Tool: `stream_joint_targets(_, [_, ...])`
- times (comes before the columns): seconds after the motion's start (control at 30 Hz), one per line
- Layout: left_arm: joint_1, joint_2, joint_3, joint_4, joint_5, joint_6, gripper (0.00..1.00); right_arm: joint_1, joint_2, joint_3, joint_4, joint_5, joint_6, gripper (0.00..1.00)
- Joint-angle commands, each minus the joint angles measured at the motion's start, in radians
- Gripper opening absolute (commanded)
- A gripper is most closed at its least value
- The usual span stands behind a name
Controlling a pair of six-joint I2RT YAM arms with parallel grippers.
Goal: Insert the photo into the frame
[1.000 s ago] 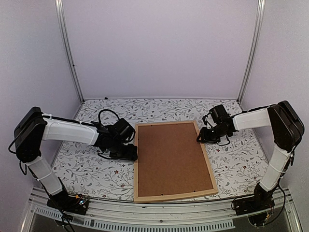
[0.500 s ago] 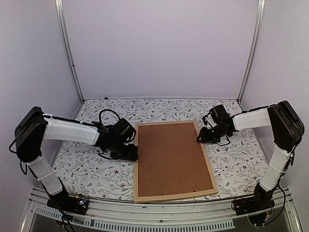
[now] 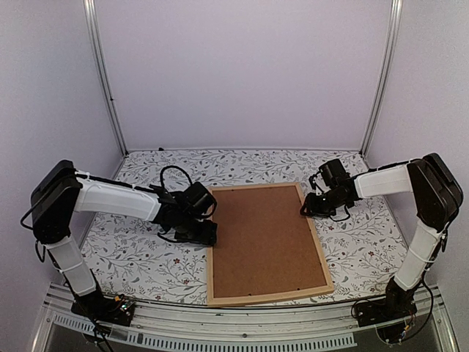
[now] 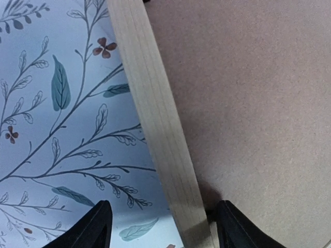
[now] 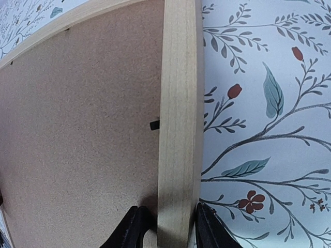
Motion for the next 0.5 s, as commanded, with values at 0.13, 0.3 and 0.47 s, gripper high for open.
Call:
stream_joint_targets(0.13, [-0.082, 0.112, 0.024, -0.068, -0.03, -0.012, 0.71, 0.012, 0.011, -0.042, -0.071, -0.003, 0.002, 0.37])
stream_joint_targets(0.3, [-0.083, 0.082, 0.035, -0.073, -0.054, -0.001, 0.71, 0.012, 0.011, -0.038, -0.077, 0.0, 0.001, 0.37])
stream_joint_targets(0.47, [-0.065, -0.005, 0.016, -0.006, -0.035, 0.025, 0.73, 0.013, -0.009, -0.029, -0.1, 0.014, -0.002, 0.4])
